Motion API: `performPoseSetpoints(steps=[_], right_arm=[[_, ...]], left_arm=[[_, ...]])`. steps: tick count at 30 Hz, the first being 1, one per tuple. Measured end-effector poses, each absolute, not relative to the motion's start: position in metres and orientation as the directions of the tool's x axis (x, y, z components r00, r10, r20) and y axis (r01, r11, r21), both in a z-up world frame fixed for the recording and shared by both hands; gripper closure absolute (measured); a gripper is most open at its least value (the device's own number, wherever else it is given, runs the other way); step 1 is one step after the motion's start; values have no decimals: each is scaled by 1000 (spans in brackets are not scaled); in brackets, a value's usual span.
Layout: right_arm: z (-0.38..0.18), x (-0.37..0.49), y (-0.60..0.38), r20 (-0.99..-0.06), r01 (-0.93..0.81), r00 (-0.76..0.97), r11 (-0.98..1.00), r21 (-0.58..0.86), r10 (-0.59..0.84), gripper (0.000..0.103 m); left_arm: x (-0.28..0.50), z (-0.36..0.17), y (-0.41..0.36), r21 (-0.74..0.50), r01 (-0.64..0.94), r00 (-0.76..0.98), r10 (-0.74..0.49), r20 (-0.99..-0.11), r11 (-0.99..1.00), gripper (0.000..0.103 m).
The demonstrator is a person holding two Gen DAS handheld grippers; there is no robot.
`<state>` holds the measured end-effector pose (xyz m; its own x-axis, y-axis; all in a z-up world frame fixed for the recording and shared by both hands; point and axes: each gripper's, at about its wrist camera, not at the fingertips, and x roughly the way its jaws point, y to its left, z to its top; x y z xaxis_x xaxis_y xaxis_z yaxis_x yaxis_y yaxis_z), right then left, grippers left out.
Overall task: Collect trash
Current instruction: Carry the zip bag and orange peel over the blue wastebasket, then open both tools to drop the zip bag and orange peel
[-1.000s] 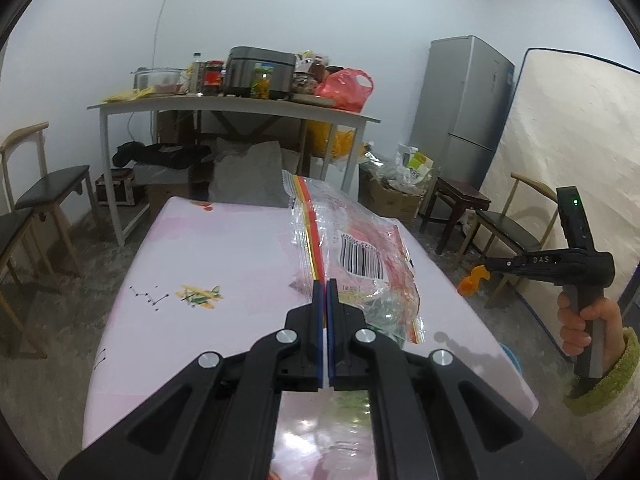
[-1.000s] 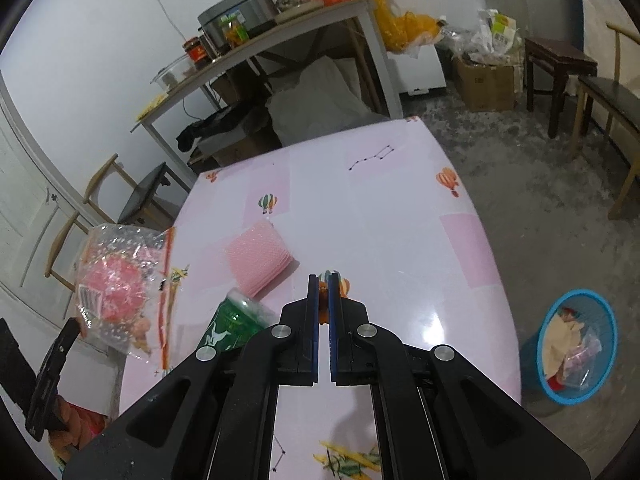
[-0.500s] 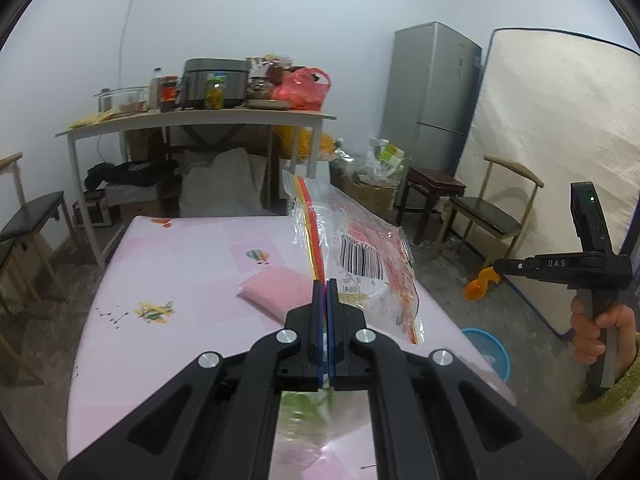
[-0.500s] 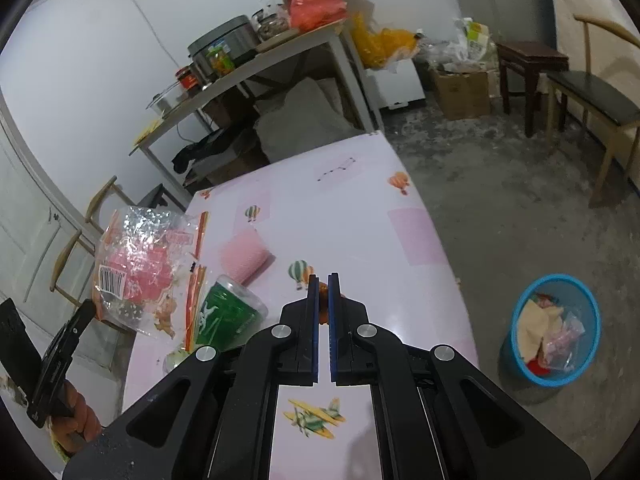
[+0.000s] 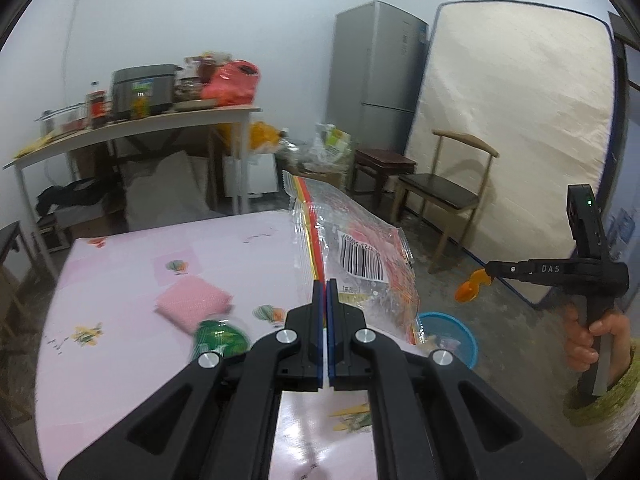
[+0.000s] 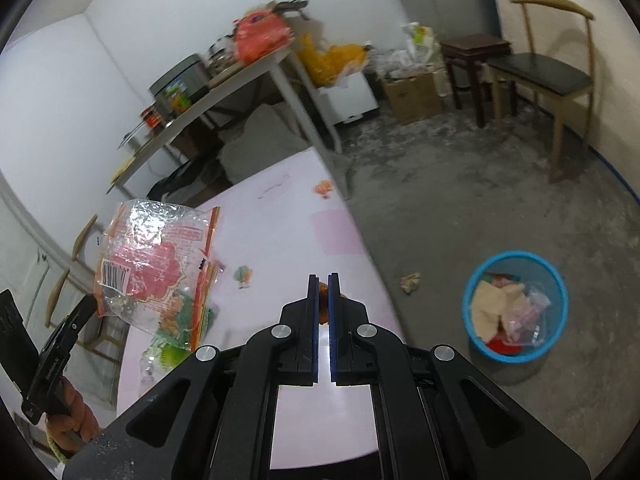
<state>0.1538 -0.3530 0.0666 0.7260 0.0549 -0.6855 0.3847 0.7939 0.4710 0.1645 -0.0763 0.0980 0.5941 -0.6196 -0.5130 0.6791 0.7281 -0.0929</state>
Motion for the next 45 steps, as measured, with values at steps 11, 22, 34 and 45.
performPoseSetpoints(steps=[11,22,34,45], right_arm=[[18,97,-429,-744,601,663,651,464,-81,100],[-79,69,-496,-850,764,518,497,411,-95,100],[-127,94,-543,-894,818,437,457,349,-100,100],[-206,105,-551,-945,869,325,410,278,-47,57]], left_arm=[[175,68,-208,-241,798,305,-714,-630,553,102],[176,-34,-378,-266,830,62,-555,-829,490,102],[181,-141,-512,-141,877,20,-328,-944,459,101],[193,-155,-504,-63,874,74,-262,-962,482,47]])
